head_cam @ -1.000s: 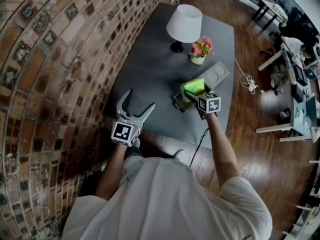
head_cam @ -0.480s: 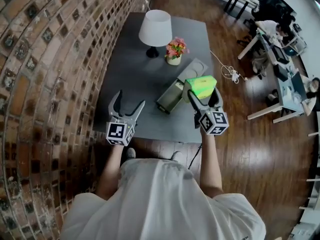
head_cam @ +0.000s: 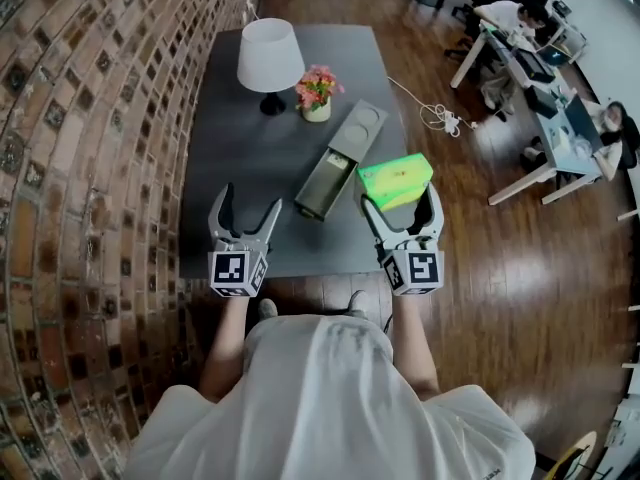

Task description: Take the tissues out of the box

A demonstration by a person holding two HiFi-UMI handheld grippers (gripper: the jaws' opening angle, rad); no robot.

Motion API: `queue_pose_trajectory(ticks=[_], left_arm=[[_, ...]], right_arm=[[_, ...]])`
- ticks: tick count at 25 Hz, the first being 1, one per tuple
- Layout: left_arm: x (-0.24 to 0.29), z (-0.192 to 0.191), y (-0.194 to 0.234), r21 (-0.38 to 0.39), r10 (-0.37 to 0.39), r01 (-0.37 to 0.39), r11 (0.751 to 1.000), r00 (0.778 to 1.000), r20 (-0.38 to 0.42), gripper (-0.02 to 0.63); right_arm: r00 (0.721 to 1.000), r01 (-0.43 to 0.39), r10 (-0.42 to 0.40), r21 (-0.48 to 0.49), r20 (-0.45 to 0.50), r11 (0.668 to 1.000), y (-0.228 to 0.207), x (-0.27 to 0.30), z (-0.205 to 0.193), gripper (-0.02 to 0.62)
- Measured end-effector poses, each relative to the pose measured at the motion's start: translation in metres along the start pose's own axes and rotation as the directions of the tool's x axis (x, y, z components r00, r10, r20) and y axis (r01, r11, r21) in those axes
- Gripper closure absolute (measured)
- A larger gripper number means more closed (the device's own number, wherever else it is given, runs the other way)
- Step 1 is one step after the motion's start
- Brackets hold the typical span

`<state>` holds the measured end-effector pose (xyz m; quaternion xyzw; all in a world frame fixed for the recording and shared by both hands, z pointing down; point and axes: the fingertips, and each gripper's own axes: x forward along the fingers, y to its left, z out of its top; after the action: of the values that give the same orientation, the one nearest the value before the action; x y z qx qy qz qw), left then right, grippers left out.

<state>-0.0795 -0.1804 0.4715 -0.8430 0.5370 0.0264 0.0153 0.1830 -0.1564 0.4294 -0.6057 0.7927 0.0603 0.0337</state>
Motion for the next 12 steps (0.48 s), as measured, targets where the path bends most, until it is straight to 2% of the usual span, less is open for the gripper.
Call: queue_pose_trajectory(ticks=[6, 12], left_arm=[[-0.003, 0.0, -0.004, 0.023, 0.018, -0.018, 1.0, 1.0, 0.007, 0.218], [-0.007, 0.005, -0.008, 0.08, 0.017, -0.018, 0.997, 1.0, 0.022, 0.218]], right_arm=[[0.998, 0.022, -0.022, -0.002, 0.051, 1.0, 0.007, -0.013, 0.0, 0.054], [0.999, 0.026, -0.025, -0.028, 0.039, 0.999, 0.013, -0.009, -0.008, 0.054]])
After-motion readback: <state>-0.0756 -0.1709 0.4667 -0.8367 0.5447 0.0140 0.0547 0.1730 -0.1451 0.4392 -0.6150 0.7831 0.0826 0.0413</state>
